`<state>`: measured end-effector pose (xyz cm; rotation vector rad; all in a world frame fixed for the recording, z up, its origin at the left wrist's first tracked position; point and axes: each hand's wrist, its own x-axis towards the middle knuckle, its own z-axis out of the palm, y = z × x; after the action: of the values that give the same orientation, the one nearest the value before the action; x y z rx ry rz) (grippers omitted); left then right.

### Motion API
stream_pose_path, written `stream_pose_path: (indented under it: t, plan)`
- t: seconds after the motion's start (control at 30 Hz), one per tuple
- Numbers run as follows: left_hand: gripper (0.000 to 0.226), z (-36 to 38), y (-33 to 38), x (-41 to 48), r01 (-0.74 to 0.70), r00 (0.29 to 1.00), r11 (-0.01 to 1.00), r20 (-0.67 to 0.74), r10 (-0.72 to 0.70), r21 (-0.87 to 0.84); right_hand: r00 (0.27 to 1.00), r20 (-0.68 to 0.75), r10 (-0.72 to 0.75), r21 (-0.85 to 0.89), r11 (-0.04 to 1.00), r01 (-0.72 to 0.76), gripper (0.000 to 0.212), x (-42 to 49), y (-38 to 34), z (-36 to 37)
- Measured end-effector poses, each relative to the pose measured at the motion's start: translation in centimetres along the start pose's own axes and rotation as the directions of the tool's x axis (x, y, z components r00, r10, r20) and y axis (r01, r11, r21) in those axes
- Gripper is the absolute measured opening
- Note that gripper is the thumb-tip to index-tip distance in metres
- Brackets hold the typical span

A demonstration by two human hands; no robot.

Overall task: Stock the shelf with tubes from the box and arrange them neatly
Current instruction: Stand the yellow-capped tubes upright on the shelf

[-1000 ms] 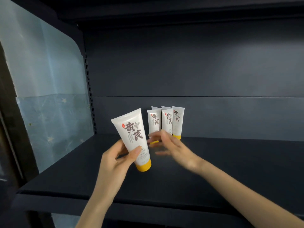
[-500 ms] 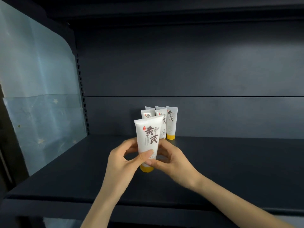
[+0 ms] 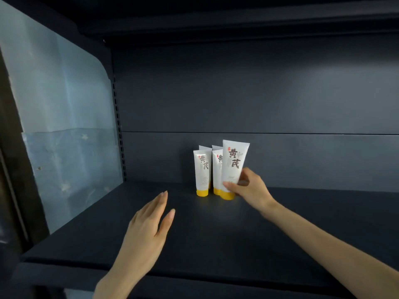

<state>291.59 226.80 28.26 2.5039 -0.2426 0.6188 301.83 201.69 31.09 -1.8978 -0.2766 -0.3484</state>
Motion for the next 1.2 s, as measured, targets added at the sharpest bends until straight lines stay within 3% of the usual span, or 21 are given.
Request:
stream_pose_path:
  t: [0.1, 0.2, 0.33, 0.5, 0.87, 1.0, 1.2]
  plan:
    - [0.053, -0.2, -1.1, -0.4, 0.013, 0.999, 0.961, 0.025, -0.021, 0.277, 0.991, -0.099, 0.085, -0.044, 0.995, -0.09, 0.041, 2.4, 2.1, -0.3]
    - [0.091, -0.4, -1.3, -1.2, 0.024, 0.999, 0.947, 0.036, -0.037, 0.32, 0.97, -0.194, 0.147, -0.054, 0.986, -0.161, 0.043, 3.9, 3.8, 0.0]
    - [0.051, -0.4, -2.0, -1.9, 0.046, 0.999, 0.948, -0.009, -0.046, 0.316, 0.956, -0.239, 0.168, -0.144, 0.968, -0.206, 0.049, 4.8, 5.3, 0.5]
    - [0.05, -0.7, -2.5, -2.7, 0.075, 0.997, 0.968, -0.047, -0.065, 0.238, 0.955, -0.243, 0.172, -0.179, 0.959, -0.219, 0.052, 5.4, 5.9, 0.7]
    - [0.054, -2.3, -3.2, -3.8, 0.124, 0.992, 0.952, -0.042, -0.117, 0.281, 0.945, -0.212, 0.247, -0.157, 0.946, -0.283, 0.053, 4.7, 5.2, 0.2]
    - [0.055, -2.9, -3.1, -3.8, 0.12, 0.993, 0.946, -0.016, -0.121, 0.302, 0.965, -0.18, 0.191, -0.34, 0.909, -0.243, 0.06, 3.5, 3.6, -1.3]
    - [0.05, -3.2, -2.5, -3.5, 0.066, 0.998, 0.969, -0.015, -0.064, 0.24, 0.988, -0.031, 0.151, -0.648, 0.75, -0.135, 0.07, -1.5, 1.1, -3.7]
